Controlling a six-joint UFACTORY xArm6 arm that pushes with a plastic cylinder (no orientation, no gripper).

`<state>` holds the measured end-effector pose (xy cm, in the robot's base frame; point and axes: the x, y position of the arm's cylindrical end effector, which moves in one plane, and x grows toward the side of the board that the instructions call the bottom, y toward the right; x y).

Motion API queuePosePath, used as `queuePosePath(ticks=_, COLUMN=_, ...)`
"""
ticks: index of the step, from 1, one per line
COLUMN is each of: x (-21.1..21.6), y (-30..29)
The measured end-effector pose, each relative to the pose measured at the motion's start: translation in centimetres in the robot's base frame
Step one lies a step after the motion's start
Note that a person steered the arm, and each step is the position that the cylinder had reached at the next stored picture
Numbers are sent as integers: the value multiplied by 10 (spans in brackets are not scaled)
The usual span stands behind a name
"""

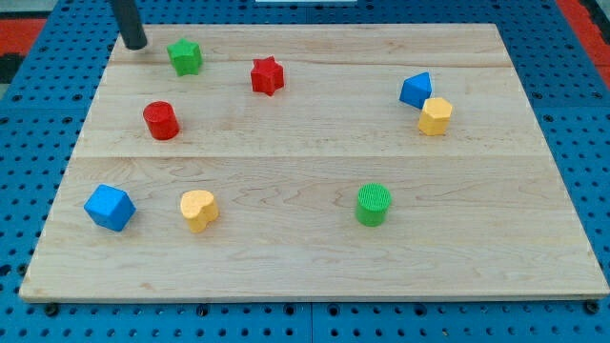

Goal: Slightly move the red circle towards right

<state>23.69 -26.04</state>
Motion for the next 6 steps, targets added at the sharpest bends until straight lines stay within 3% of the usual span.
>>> queuePosePath(ticks=3, x=167, y=-22)
queuePosePath(ticks=4, x=169, y=-18)
queuePosePath(ticks=5, x=169, y=50)
queuePosePath(ticks=6, x=169, y=67)
